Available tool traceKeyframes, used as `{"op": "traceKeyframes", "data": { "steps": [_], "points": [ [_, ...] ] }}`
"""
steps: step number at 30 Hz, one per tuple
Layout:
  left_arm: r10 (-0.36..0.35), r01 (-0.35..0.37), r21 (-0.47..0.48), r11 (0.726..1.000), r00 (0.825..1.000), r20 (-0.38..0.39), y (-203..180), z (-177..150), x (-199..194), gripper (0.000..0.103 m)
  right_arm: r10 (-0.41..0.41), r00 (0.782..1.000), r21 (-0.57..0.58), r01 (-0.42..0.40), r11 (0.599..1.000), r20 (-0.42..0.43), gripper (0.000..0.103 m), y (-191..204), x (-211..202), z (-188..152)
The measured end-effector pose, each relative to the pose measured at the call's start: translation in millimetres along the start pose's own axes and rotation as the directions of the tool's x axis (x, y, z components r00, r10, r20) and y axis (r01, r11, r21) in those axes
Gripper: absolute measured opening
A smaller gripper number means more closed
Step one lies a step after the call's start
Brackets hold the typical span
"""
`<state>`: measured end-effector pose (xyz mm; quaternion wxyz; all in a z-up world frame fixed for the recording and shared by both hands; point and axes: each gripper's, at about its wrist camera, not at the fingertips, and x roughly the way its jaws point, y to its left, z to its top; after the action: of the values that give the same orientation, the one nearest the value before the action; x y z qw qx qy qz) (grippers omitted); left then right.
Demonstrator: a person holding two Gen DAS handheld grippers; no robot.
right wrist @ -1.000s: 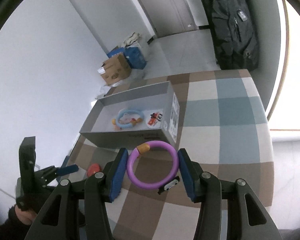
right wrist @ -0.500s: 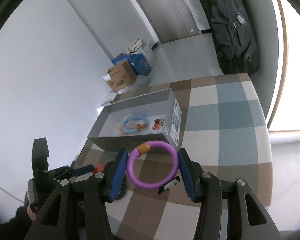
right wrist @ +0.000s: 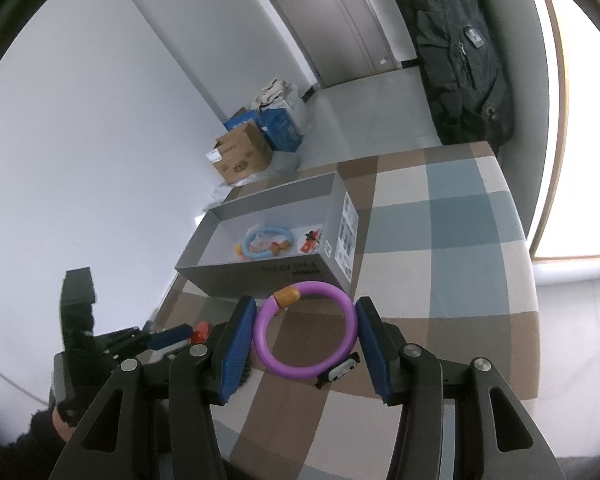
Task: Organize jewelry
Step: 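Lower the left gripper onto the red 'I China' badge and grasp it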
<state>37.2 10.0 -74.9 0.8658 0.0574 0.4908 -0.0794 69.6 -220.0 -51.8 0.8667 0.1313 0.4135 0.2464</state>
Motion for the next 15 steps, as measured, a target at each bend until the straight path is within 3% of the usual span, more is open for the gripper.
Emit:
{"op": "traceKeyframes", "data": {
  "steps": [3, 7, 11, 15],
  "points": [
    [0.013, -0.013, 0.026, 1.000, 1.000, 0.006, -4, -1, 3, 0.021, -0.002, 1.000, -0.001, 0.002, 1.000, 0.001, 0.050, 1, -1, -1],
    [-0.034, 0.034, -0.018, 0.999, 0.999, 0.009, 5, -1, 2, 0.021, -0.001, 1.000, 0.000, 0.001, 1.000, 0.005, 0.050, 0, -2, -1],
    [-0.026, 0.026, -0.037, 0.999, 1.000, 0.002, 9, 1, 4, 0.023, -0.001, 1.000, 0.002, 0.001, 1.000, 0.007, 0.050, 1, -2, -2],
    [0.017, -0.018, -0.044, 0.999, 1.000, -0.021, 9, 0, 9, 0.048, 0.003, 1.000, -0.002, -0.003, 1.000, 0.012, 0.050, 2, -4, -4]
  ]
}}
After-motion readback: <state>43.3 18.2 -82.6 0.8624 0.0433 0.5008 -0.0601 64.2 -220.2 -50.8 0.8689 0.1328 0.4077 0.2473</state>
